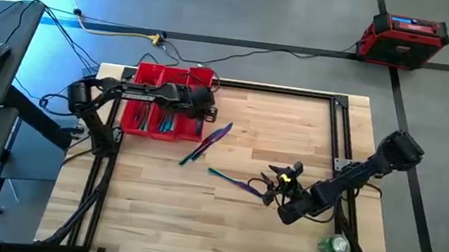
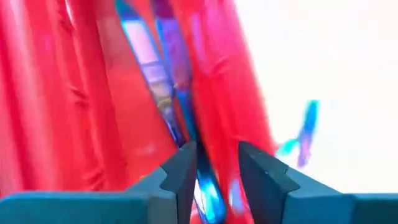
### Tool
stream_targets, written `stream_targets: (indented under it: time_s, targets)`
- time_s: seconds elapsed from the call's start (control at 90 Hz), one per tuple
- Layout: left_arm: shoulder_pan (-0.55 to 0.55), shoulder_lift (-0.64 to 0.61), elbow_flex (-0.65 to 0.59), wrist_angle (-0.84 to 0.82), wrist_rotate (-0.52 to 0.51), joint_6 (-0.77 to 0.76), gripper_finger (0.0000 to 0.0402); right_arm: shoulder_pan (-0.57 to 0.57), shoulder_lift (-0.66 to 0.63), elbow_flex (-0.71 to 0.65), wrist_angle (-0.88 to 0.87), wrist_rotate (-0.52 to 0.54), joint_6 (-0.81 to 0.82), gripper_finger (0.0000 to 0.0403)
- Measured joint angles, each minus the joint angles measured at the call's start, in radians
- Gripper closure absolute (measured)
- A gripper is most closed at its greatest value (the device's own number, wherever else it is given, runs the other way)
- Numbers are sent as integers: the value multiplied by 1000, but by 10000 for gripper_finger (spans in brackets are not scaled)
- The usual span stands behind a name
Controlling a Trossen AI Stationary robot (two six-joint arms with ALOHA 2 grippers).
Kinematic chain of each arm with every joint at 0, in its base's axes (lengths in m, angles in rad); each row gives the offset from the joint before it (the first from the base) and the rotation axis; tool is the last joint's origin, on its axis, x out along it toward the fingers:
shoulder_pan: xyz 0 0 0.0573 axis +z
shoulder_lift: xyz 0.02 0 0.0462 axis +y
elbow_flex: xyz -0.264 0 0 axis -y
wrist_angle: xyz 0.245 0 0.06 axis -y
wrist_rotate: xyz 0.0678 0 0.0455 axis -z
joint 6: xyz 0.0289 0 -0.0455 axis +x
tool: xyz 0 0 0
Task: Sort silverware
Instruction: Put the blue knife into the right red bin
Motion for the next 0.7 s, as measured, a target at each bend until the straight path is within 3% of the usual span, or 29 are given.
stream_targets:
  time_s: [0.178, 0.333, 0.522, 0.7]
  targets:
    - [-136, -182, 79, -55, -103, 87, 298, 0, 0, 0, -1, -5, 2, 231]
    - [-348, -283, 89, -28, -87, 265, 300, -5, -4, 0, 4, -70, -26, 231]
    - [-607, -173, 73, 68, -67, 418, 320, -104, -90, 0, 47, -366, -174, 235]
    - [-657, 83, 75, 325, -2, 632, 337, -252, -166, 0, 10, -741, -205, 246]
